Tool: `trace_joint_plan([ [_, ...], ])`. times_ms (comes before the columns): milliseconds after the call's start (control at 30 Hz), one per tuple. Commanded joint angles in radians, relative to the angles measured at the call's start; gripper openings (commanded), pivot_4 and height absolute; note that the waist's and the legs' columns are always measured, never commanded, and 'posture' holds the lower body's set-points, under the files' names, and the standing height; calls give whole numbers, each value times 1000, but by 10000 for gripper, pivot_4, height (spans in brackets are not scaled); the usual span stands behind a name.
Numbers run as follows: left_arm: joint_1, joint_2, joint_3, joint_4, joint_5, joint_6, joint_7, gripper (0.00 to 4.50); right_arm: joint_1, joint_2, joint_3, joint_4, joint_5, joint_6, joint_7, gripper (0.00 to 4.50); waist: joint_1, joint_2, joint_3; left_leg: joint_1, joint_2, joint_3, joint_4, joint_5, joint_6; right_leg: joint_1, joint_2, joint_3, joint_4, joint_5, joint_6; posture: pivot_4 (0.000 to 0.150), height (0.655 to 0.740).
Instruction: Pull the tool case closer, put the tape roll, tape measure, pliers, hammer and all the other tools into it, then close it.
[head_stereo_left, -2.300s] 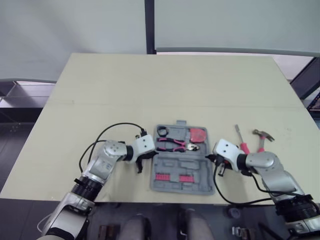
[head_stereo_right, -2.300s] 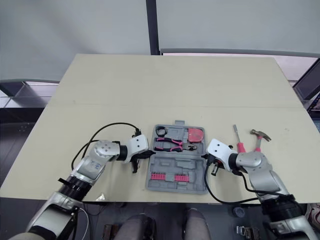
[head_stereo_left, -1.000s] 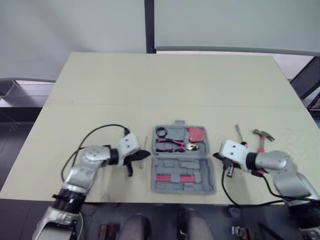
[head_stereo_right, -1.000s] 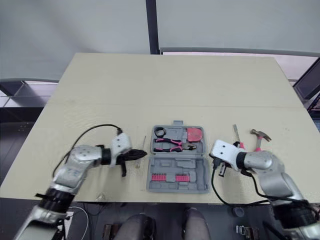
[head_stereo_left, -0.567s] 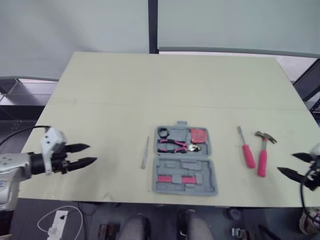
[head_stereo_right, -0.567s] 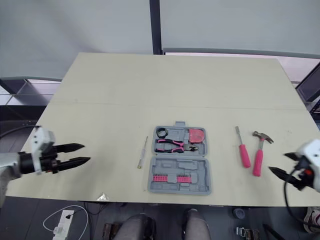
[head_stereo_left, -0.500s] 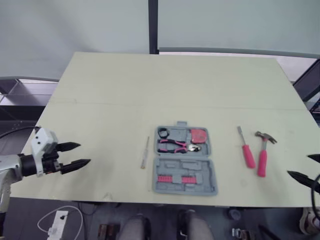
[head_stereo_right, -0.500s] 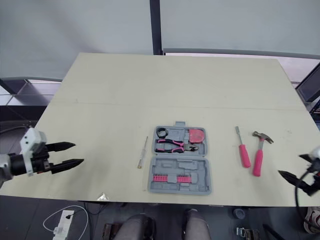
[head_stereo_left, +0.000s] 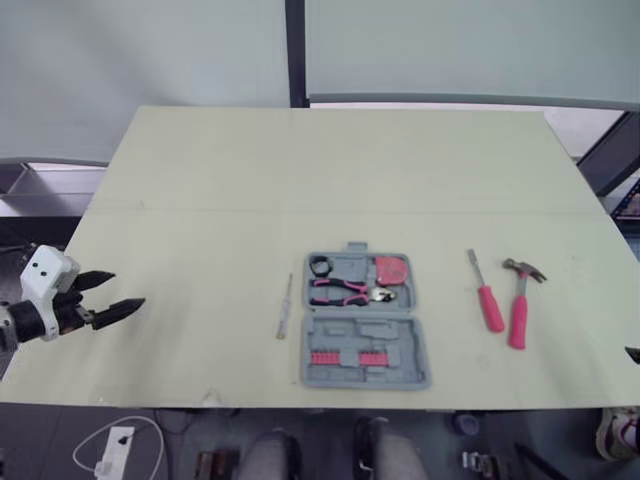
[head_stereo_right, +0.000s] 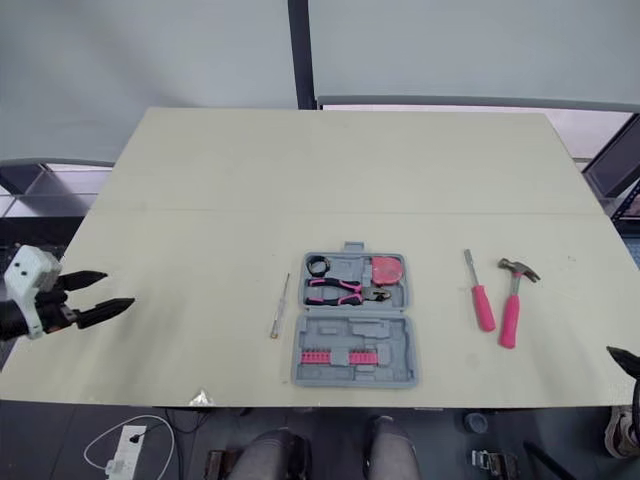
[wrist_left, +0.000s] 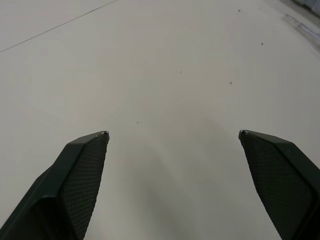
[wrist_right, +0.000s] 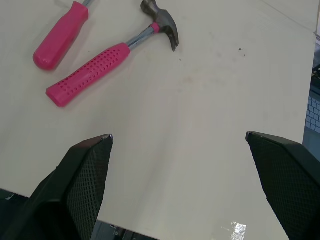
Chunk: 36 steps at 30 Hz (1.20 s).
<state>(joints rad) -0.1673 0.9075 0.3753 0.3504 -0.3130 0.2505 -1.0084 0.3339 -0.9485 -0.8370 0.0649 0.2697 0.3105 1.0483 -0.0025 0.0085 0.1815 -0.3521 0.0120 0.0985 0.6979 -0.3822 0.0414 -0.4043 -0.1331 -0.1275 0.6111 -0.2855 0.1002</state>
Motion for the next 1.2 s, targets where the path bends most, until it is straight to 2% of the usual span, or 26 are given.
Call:
trace_joint_plan([
  [33,54,-49,-24,-211,-35,89,61,44762,2,22,-22,-156,104,67,12,45000,0,0,0,0,0,0,0,0,0,0,0,0,0,0,0,1500,7400],
  [200,132,-208,-133,-686,-77,443,316,44762,-54,71,36,-428,254,179,-42,45000,3,0,0,-1,0,1,1,0,0,-1,0,4,0,1,1,1500,7400],
  [400,47,-422,-258,-941,-41,822,651,44762,-109,100,220,-676,396,305,-117,45000,23,-2,0,0,0,-1,2,1,0,0,2,6,2,1,1,1500,7400],
  [500,-18,-536,-291,-950,-8,946,779,44762,-146,116,305,-745,444,330,-148,45000,31,-2,0,0,-2,0,2,2,1,0,3,6,2,1,2,1500,7400],
  [633,-72,-609,-361,-886,48,988,868,44762,-163,139,402,-811,461,332,-183,45000,32,-3,-1,-1,-2,-1,2,2,1,0,7,6,1,1,2,1500,7400],
  [833,-142,-640,-439,-760,108,947,906,44762,-123,142,413,-849,465,328,-209,45000,32,-4,-1,-1,-2,0,3,3,1,0,8,6,1,1,2,1500,7400],
  [900,-157,-679,-418,-725,97,995,916,44762,-113,141,413,-859,464,326,-216,45000,32,-5,-1,-1,-2,0,3,3,1,0,8,6,1,1,2,1500,7400],
  [1167,-192,-673,-518,-630,144,959,908,44762,-72,139,394,-906,476,335,-251,45000,35,-5,-2,1,-2,-1,3,4,1,2,8,5,1,1,2,1500,7400],
  [1200,-196,-668,-530,-625,153,955,908,42333,-68,137,388,-908,474,334,-255,45000,37,-5,-2,1,-2,-1,3,4,1,3,7,5,1,1,2,1500,7400],
])
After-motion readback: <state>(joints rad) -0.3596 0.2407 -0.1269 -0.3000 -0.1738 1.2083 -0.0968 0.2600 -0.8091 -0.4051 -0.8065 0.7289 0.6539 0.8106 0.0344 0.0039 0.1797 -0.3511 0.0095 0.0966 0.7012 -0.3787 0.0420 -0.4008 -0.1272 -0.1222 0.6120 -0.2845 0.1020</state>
